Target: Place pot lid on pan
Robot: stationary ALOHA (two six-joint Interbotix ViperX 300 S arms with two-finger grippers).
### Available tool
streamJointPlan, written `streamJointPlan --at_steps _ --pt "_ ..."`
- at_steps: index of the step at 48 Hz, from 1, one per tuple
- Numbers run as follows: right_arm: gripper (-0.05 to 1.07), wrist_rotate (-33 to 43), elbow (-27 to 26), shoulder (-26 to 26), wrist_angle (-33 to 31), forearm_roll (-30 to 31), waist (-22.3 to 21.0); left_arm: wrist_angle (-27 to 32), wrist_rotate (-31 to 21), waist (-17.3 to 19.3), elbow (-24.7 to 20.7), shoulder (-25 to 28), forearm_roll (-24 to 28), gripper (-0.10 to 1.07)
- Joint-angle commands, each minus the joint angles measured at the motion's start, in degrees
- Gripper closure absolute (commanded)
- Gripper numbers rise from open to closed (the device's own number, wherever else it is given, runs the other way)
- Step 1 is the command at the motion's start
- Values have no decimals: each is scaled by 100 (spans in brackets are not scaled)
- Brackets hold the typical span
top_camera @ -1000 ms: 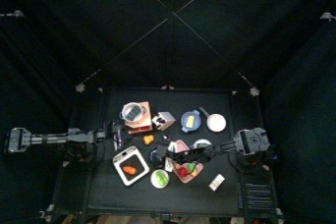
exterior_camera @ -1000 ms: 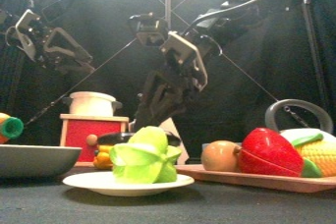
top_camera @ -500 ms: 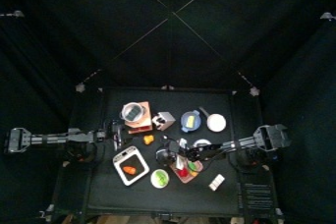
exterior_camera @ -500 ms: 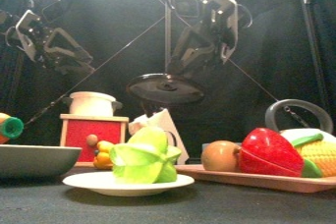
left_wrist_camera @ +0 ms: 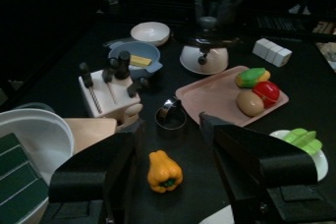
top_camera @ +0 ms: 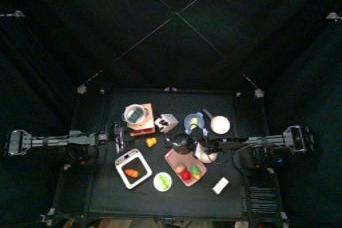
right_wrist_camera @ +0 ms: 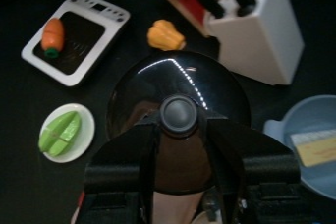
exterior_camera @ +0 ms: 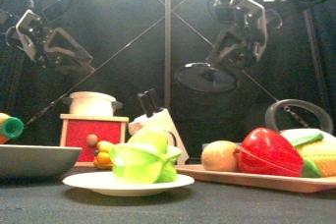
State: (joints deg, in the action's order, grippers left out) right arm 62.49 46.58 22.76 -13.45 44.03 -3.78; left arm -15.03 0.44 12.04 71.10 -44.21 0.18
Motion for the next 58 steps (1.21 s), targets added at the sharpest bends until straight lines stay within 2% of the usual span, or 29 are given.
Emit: streamJointPlan --at_steps 1,11,21,26,33,37,45,58 --pt "41 9 220 483 18 -114 -404 -53 0 -9 -88 0 0 11" --pt "40 132 712 1090 70 -606 -1178 -53 0 -9 -88 9 -53 11" --pt "40 360 888 1485 -26 -668 -1397 -62 0 -9 -70 0 -62 11" --pt "40 422 888 1600 -378 -686 -1477 -88 0 -9 -70 9 -70 11" --pt "40 598 773 1705 -1371 -668 -1556 -88 0 -9 -70 9 -62 11" --pt "40 826 738 1758 -1652 -483 -1556 -79 0 -9 -70 9 -62 11" --pt "40 1688 879 1925 -1758 -9 -1556 -88 0 -9 -70 9 -62 11" --pt "40 3480 1380 2057 -2136 1310 -1248 -88 0 0 -62 9 -62 11"
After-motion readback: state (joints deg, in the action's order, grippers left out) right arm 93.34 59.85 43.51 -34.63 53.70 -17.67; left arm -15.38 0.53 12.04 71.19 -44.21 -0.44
